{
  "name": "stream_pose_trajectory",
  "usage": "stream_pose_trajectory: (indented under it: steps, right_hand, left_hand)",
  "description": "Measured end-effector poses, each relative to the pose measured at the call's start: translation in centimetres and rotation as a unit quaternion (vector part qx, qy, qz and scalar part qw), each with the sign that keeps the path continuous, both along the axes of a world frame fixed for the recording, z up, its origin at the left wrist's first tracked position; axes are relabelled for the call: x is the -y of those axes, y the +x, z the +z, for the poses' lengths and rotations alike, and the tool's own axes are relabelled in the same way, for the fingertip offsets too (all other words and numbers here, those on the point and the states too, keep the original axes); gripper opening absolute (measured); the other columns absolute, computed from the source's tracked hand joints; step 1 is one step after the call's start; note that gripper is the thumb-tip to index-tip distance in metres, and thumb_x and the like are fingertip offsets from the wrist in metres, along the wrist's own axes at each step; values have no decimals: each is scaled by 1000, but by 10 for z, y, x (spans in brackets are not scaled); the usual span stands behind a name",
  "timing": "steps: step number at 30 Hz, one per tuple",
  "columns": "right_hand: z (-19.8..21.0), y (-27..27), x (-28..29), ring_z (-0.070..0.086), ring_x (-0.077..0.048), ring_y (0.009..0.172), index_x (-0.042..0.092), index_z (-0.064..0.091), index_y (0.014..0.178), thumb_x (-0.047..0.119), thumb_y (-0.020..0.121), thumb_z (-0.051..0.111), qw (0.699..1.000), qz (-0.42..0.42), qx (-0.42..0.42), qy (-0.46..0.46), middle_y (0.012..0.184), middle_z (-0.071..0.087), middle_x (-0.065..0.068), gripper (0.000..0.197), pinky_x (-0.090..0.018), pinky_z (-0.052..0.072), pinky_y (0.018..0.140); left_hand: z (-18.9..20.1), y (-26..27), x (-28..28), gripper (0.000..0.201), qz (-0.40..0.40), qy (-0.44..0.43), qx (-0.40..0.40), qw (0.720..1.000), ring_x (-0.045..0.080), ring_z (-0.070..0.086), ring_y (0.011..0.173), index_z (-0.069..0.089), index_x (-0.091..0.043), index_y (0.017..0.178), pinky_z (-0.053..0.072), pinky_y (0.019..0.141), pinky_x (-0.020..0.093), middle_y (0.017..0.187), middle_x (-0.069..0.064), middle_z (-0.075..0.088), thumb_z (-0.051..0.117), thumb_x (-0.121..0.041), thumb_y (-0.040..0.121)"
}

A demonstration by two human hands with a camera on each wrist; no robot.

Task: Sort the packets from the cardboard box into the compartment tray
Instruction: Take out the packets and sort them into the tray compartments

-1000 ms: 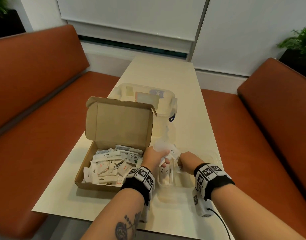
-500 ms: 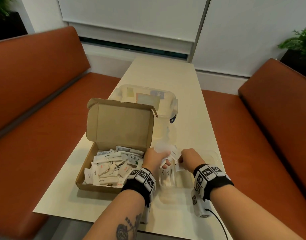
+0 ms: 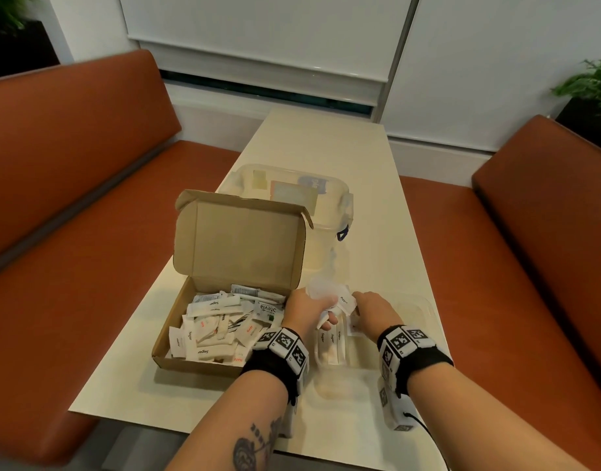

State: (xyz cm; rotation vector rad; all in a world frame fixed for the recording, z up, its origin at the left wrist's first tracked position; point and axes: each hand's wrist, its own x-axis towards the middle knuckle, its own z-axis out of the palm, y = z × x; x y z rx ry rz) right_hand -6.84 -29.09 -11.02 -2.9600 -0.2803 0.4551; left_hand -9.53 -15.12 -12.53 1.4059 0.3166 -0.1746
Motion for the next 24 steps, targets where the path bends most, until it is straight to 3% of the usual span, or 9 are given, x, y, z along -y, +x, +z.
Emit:
stream_pose_trajectory:
  steps: [5,7,9,10,12,14,18,24]
  right_hand:
    - [0,0,3,60,-28,91,7,52,102,1,87,48,998,-34,23,48,102,62,-14,17,-31,44,71]
    - [4,2,6,62,-30,87,6,56,103,-3,89,42,987,-87,63,117,97,63,-15,22,-34,50,73]
    - [11,3,7,64,-30,77,2,60,99,-1,92,43,957,-152,78,233,87,64,-15,19,-40,55,75]
    - [15,2,6,64,-28,71,1,62,95,5,93,48,940,-175,69,285,80,64,-13,15,-39,57,73]
    - [21,0,5,63,-21,62,1,63,87,15,89,62,924,-176,38,338,71,63,-8,15,-28,57,61]
    - [25,-2,4,60,-16,57,0,64,84,13,80,73,923,-159,17,351,69,61,-6,16,-17,51,51]
    - [27,-3,9,56,-10,52,4,64,81,1,74,77,912,-178,7,370,62,58,-3,14,-12,47,45]
    - [28,2,25,54,-10,57,5,71,79,6,79,72,921,-192,47,336,65,62,-1,2,-16,45,53]
  left_hand:
    - [-1,1,0,6,-1,-1,-1,1000,13,56,40,61,-6,83,40,36,19,65,10,60,64,-2,86]
    - [-2,1,1,5,-1,5,-2,1000,16,56,42,62,-6,82,41,37,19,65,11,61,64,-4,86]
    - [-3,1,1,5,2,12,-4,1000,18,56,45,63,-7,81,41,39,20,65,12,62,66,-6,85]
    - [-3,2,2,5,4,13,-4,1000,18,56,44,63,-7,81,41,39,20,64,12,62,66,-6,85]
    - [-4,2,3,5,7,14,-5,1000,17,56,43,64,-7,81,41,39,20,63,12,61,66,-5,85]
    - [-3,2,3,3,7,15,-8,1000,18,55,44,64,-6,83,41,39,21,63,13,62,66,-6,85]
    - [-2,2,3,3,5,14,-11,1000,24,53,49,64,-5,86,41,42,21,66,15,62,66,-7,85]
    - [0,2,3,4,6,-1,-13,1000,15,53,41,62,-3,89,40,38,20,66,12,60,65,-3,86]
